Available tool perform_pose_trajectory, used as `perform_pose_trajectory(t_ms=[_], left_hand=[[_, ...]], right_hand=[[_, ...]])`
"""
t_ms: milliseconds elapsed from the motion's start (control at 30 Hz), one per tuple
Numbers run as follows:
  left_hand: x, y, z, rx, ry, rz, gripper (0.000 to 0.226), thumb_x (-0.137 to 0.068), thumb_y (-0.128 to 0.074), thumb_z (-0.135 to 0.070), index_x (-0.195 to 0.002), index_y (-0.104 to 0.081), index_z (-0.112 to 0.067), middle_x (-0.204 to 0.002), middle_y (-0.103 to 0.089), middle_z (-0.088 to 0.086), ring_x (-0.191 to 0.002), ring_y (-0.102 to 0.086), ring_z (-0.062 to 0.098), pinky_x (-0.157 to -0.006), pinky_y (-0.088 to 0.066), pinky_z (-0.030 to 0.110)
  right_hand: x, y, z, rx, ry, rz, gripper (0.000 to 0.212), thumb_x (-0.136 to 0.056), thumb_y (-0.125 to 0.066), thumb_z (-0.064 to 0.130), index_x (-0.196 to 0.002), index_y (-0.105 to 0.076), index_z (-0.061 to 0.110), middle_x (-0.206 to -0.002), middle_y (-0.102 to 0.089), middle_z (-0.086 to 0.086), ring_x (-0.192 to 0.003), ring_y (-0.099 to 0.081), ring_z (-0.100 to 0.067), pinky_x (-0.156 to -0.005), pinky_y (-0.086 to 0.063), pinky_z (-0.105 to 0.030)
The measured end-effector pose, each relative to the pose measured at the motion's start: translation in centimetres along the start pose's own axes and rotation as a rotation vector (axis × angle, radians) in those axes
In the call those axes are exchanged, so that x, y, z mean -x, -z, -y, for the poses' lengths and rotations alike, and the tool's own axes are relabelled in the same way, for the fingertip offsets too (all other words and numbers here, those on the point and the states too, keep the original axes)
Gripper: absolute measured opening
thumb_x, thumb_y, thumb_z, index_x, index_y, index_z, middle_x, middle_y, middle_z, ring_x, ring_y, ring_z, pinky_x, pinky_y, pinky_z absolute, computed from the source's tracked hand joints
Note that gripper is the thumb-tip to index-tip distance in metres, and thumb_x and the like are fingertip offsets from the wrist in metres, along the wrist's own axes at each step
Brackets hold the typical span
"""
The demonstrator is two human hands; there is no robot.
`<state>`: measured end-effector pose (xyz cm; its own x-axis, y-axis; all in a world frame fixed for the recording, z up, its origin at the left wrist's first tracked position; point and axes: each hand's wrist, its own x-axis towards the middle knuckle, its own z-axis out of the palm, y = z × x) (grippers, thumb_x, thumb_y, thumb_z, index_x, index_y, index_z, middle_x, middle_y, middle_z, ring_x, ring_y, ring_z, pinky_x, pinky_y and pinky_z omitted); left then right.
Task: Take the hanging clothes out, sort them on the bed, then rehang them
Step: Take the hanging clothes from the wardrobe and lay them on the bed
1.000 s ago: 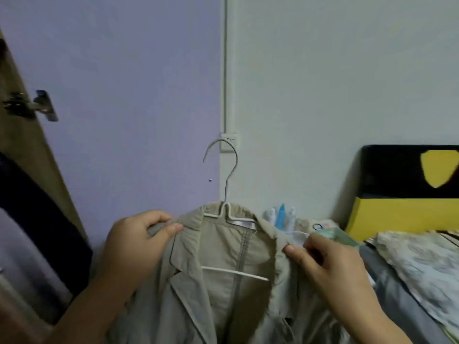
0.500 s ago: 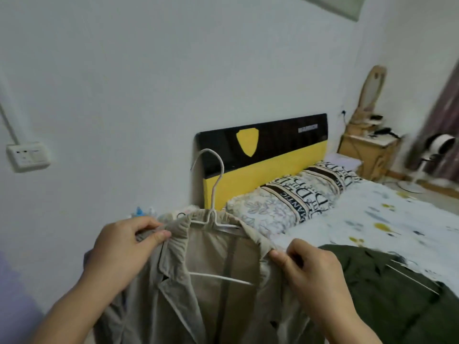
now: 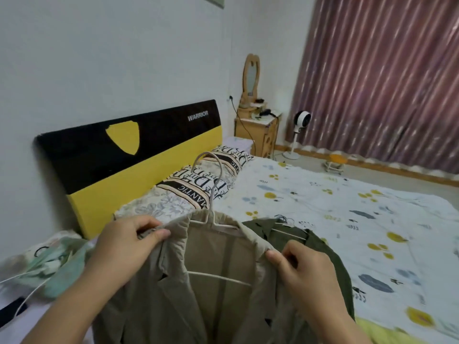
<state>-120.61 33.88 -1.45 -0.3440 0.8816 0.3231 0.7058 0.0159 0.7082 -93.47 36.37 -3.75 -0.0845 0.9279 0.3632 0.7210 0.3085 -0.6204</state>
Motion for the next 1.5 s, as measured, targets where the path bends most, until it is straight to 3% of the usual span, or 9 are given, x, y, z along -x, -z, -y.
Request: perform_pose_trajectory(t_ms=[67,167,300,433,667,800,900,1167,1500], left_hand=[[-1.7,-2.3,-0.9,0.004,-0.034,0.053,0.029,-0.075,-0.075,-0.020,-0.060,-0.057,-0.039,-0.072,-0.060,-0.018,-0.074,-0.054,0.011,-0.067,-0.037,0.028],[-4.5,-5.7,-1.9,0.024,-0.077,0.140,0.029,-0.076,-0.074,-0.021,-0.060,-0.057,-0.039,-0.071,-0.060,-0.018,-0.071,-0.054,0.005,-0.061,-0.038,0.024],[-9.1,-10.2,-2.6,0.027,-0.146,0.265,0.017,-0.078,-0.071,-0.025,-0.064,-0.063,-0.030,-0.069,-0.065,-0.010,-0.071,-0.057,0.006,-0.061,-0.039,0.022],[-13.8,-14.3,-3.1,0.038,-0.210,0.360,0.010,-0.080,-0.069,-0.028,-0.073,-0.069,-0.021,-0.071,-0.066,-0.007,-0.071,-0.056,0.006,-0.061,-0.039,0.023],[-19.9,-21.3,-4.4,0.042,-0.264,0.444,0.016,-0.081,-0.068,-0.028,-0.067,-0.061,-0.026,-0.070,-0.063,-0.004,-0.074,-0.057,0.018,-0.063,-0.036,0.027],[-22.8,-25.5,-5.1,0.028,-0.267,0.463,0.023,-0.081,-0.068,-0.028,-0.062,-0.057,-0.027,-0.067,-0.062,-0.002,-0.074,-0.057,0.020,-0.064,-0.039,0.029],[-25.1,-29.2,-5.5,-0.001,-0.249,0.471,0.016,-0.082,-0.068,-0.030,-0.071,-0.065,-0.019,-0.070,-0.062,0.000,-0.077,-0.058,0.022,-0.064,-0.039,0.029],[-31.8,-41.4,-6.1,-0.128,-0.214,0.458,0.019,-0.085,-0.063,-0.034,-0.078,-0.065,-0.016,-0.077,-0.064,0.004,-0.083,-0.060,0.024,-0.063,-0.038,0.029],[-38.7,-59.0,-1.4,-0.296,-0.155,0.568,0.018,-0.091,-0.054,-0.035,-0.082,-0.056,-0.020,-0.095,-0.068,0.005,-0.091,-0.059,0.023,-0.065,-0.034,0.028]], right_hand=[[-0.7,0.7,-1.6,0.032,-0.053,-0.030,0.041,-0.083,-0.062,0.045,-0.057,-0.044,0.019,-0.049,-0.046,0.003,-0.056,-0.048,-0.010,-0.050,-0.029,-0.020],[-2.0,1.2,-3.9,0.053,-0.140,-0.078,0.040,-0.081,-0.064,0.042,-0.056,-0.044,0.019,-0.047,-0.046,0.002,-0.055,-0.048,-0.010,-0.050,-0.031,-0.023],[-4.3,1.2,-6.0,0.122,-0.245,-0.144,0.039,-0.081,-0.065,0.042,-0.057,-0.049,0.016,-0.050,-0.050,0.001,-0.058,-0.051,-0.018,-0.052,-0.034,-0.032],[-7.0,0.9,-7.4,0.162,-0.336,-0.210,0.040,-0.082,-0.065,0.041,-0.056,-0.046,0.017,-0.049,-0.048,0.002,-0.056,-0.048,-0.013,-0.051,-0.032,-0.031],[-12.4,0.2,-11.3,0.182,-0.455,-0.237,0.039,-0.086,-0.061,0.041,-0.060,-0.048,0.015,-0.055,-0.050,0.001,-0.055,-0.048,-0.014,-0.050,-0.030,-0.029],[-16.0,-0.2,-14.7,0.189,-0.498,-0.230,0.034,-0.084,-0.064,0.040,-0.062,-0.055,0.015,-0.058,-0.053,0.004,-0.060,-0.049,-0.009,-0.053,-0.032,-0.026],[-19.2,-0.5,-17.9,0.164,-0.535,-0.212,0.027,-0.083,-0.066,0.039,-0.066,-0.061,0.019,-0.059,-0.054,0.008,-0.061,-0.050,-0.006,-0.052,-0.034,-0.024],[-29.7,-3.4,-29.8,0.099,-0.561,-0.133,0.028,-0.087,-0.064,0.035,-0.065,-0.059,0.017,-0.058,-0.054,0.006,-0.058,-0.049,-0.006,-0.049,-0.029,-0.023],[-39.3,-12.3,-45.7,0.071,-0.697,0.055,0.033,-0.091,-0.058,0.036,-0.081,-0.062,0.004,-0.074,-0.061,-0.004,-0.078,-0.058,-0.026,-0.066,-0.040,-0.033]])
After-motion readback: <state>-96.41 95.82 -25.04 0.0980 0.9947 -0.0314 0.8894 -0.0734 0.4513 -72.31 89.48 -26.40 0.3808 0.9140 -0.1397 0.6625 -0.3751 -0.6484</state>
